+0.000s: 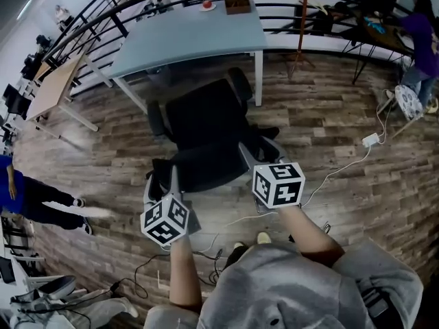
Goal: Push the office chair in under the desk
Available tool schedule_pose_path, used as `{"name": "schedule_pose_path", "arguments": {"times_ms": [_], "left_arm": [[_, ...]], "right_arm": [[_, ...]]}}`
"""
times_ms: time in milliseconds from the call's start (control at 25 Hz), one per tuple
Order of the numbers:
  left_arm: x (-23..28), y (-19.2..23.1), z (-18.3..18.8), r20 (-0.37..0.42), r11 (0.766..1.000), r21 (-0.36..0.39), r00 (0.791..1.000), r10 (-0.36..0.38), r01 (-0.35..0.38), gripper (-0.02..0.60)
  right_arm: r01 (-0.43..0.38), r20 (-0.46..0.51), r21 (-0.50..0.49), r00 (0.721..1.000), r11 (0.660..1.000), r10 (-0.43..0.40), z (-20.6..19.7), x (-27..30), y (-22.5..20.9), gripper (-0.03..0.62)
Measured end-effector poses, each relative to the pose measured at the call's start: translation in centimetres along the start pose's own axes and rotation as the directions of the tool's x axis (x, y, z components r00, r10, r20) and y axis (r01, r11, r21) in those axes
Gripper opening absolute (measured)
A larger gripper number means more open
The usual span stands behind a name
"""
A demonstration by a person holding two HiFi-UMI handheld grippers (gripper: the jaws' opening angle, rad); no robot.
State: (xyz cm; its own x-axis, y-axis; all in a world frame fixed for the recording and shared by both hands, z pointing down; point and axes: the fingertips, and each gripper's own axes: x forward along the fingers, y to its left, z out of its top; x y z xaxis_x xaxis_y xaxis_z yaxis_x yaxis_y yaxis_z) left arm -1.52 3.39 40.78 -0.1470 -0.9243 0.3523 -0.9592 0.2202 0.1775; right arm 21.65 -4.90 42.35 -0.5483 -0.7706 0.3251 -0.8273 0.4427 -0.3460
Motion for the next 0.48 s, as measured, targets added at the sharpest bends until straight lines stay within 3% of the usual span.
{"name": "schedule_pose_path", "arguments": {"times_ms": [480], "left_arm": [[2.4, 0.3, 1.4, -0.006, 1.0, 0.014, 1.0, -0.002, 0.002, 0.281]], "right_arm": [[0.004, -0.008, 0.001, 1.0, 1.0, -0.004, 1.1, 2.4, -0.2, 0.221]]}}
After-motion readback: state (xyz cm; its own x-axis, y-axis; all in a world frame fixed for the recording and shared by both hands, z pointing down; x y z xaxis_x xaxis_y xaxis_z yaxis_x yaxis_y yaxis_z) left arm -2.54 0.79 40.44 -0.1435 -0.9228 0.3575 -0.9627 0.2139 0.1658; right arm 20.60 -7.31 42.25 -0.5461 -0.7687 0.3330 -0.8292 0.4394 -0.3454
